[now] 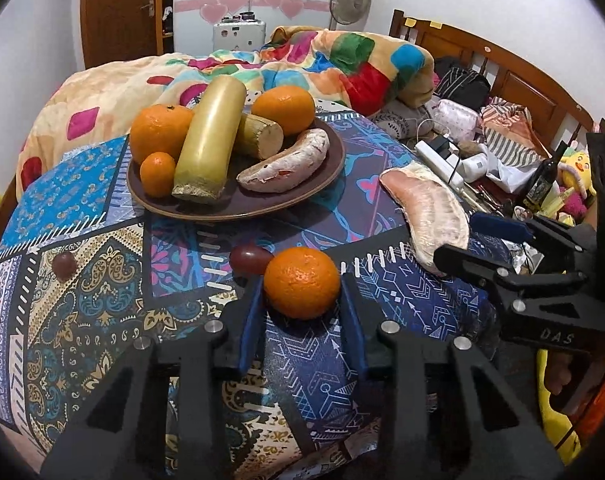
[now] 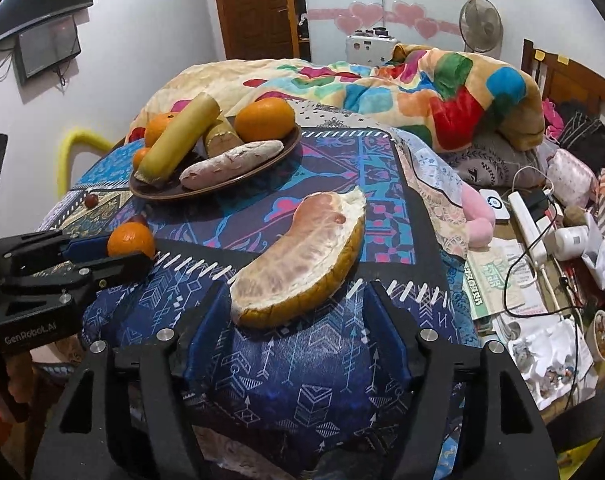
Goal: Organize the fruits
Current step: 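Grasp another small orange with the left gripper while the right grasps the second pomelo segment, then place the small orange on the plate with the left gripper while the right lifts the pomelo segment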
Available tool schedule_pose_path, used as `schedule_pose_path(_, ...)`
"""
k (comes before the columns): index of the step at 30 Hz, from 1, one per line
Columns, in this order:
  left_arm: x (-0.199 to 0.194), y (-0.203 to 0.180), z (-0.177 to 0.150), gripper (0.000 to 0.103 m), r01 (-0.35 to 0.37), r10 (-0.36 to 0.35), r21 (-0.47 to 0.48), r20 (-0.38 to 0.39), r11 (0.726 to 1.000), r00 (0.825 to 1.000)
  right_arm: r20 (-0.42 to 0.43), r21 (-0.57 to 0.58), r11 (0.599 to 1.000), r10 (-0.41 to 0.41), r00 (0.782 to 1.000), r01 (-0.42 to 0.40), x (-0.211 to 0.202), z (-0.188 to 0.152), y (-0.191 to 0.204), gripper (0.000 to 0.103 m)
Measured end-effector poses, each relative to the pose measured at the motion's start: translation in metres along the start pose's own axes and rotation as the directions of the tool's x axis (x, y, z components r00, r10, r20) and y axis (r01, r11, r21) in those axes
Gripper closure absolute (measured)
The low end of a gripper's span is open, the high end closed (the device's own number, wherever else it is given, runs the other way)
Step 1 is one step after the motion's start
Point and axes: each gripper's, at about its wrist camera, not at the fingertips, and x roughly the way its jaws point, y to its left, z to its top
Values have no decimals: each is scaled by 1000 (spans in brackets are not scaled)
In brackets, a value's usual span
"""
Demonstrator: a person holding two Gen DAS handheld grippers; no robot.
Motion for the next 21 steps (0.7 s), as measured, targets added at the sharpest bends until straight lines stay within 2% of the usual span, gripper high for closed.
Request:
schedule_pose_path(7, -14, 3, 1, 66, 13, -13, 3, 29, 1000, 999, -18, 48, 999, 17, 1000, -16, 13, 10, -3, 36)
schedule_pose_path(14, -34, 18, 4, 66, -20, 20, 4, 85, 1000, 996, -16, 45, 999, -15, 1000, 16, 27, 18, 2, 33)
schedule_pose_path(17, -37, 27, 5, 66, -33, 34, -8, 94, 999, 995, -10, 19, 999, -39, 999, 39, 32, 21, 7, 38)
schedule_pose_path(20, -38, 37, 4, 66, -44, 46, -26, 96, 999, 994, 1, -5, 998, -68, 998, 68, 36, 23, 11, 53)
schedule_pose_path(21, -38, 41, 4, 66, -48, 51, -33, 95, 998, 994, 7, -8, 998, -68, 998, 68, 37, 23, 12, 54)
